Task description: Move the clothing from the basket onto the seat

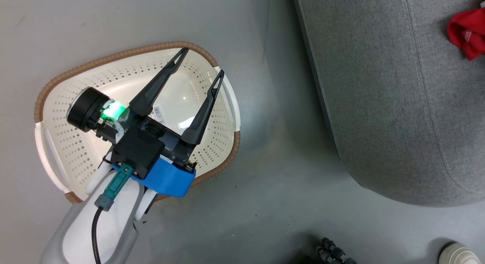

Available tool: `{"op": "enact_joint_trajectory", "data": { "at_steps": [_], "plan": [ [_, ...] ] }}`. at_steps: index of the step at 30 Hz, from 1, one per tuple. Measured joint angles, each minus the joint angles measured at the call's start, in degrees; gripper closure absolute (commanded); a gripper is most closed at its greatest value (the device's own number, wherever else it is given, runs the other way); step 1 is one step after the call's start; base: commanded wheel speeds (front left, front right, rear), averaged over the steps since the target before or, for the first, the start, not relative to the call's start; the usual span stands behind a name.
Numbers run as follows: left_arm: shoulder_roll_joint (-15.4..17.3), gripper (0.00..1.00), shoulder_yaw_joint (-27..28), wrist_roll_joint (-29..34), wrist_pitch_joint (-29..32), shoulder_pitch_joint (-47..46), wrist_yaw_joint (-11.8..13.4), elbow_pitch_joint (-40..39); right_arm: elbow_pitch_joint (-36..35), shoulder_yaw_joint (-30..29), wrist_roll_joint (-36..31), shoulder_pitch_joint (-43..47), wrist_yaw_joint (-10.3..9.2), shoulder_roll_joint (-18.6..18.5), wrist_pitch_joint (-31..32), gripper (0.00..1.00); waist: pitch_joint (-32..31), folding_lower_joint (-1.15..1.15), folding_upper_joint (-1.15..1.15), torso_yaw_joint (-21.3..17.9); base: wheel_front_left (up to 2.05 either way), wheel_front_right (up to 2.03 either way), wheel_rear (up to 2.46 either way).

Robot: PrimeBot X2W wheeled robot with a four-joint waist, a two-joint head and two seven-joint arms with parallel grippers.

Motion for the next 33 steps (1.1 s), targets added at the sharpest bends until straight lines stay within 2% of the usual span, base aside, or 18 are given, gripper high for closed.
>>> {"op": "enact_joint_trajectory", "data": {
  "at_steps": [8,14,18,24,30,33],
  "plan": [
    [-0.6,0.00,-0.1,-0.5,-0.1,-0.1,0.0,1.0,1.1,-0.1,-0.3,-0.4,0.00,-0.1,-0.4,0.00,-1.1,0.00,0.00,0.7,0.00,0.00,0.00],
    [-2.4,0.00,0.4,-1.2,-0.1,0.0,0.0,1.4,0.9,1.4,-0.7,1.2,0.00,-0.1,-0.7,0.00,-3.8,0.00,0.00,1.4,0.00,0.00,0.00],
    [-4.7,0.00,1.3,-2.2,-0.1,2.0,0.0,2.5,-0.2,4.5,-1.9,5.7,0.00,-0.4,-1.1,0.00,-7.7,-0.01,0.00,2.4,0.00,0.00,0.00],
    [-8.0,0.00,2.5,-3.7,-0.1,5.4,-0.4,4.8,-3.3,5.9,-1.5,13.7,0.00,-0.1,-0.7,0.00,-13.7,-0.01,0.00,4.4,0.00,0.00,0.00],
    [-9.8,0.00,5.2,-4.6,-0.1,9.2,-0.6,6.7,-9.2,7.7,-1.6,21.4,0.00,2.2,0.5,0.00,-19.4,-0.01,0.00,6.1,0.00,0.00,0.00],
    [-10.9,0.00,7.4,-5.7,-0.1,13.0,-0.6,8.4,-14.8,9.8,-1.9,28.4,0.00,5.6,1.8,0.00,-24.1,-0.01,0.00,7.2,0.00,0.00,0.00]
  ]
}}
